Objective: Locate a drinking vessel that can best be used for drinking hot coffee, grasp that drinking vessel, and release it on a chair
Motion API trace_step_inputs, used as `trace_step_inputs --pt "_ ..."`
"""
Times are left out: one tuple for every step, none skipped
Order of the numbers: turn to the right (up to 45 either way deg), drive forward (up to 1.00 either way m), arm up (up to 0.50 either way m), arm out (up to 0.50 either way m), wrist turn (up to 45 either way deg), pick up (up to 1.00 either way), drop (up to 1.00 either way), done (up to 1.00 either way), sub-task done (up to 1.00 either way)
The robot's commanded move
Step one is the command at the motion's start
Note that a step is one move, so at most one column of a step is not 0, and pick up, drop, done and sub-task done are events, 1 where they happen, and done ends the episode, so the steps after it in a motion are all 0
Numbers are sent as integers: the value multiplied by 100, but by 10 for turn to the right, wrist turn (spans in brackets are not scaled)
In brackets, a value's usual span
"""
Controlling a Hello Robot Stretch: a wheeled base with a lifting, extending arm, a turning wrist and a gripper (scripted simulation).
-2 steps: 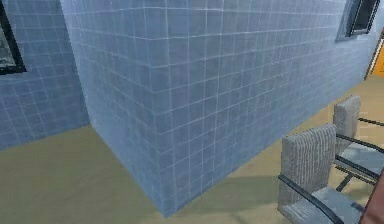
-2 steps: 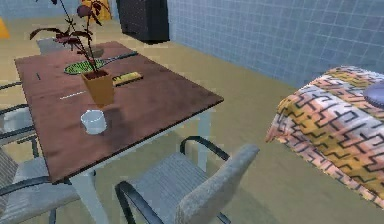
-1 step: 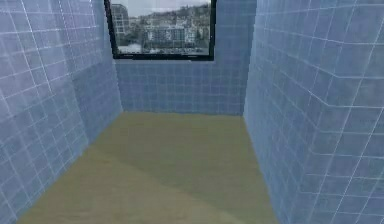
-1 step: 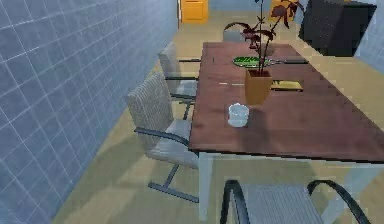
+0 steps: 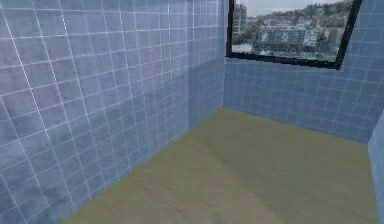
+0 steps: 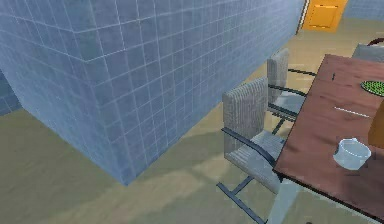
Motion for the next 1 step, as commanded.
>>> trace_step_inputs --pt "0 25 0 0 0 0 0 0 0"
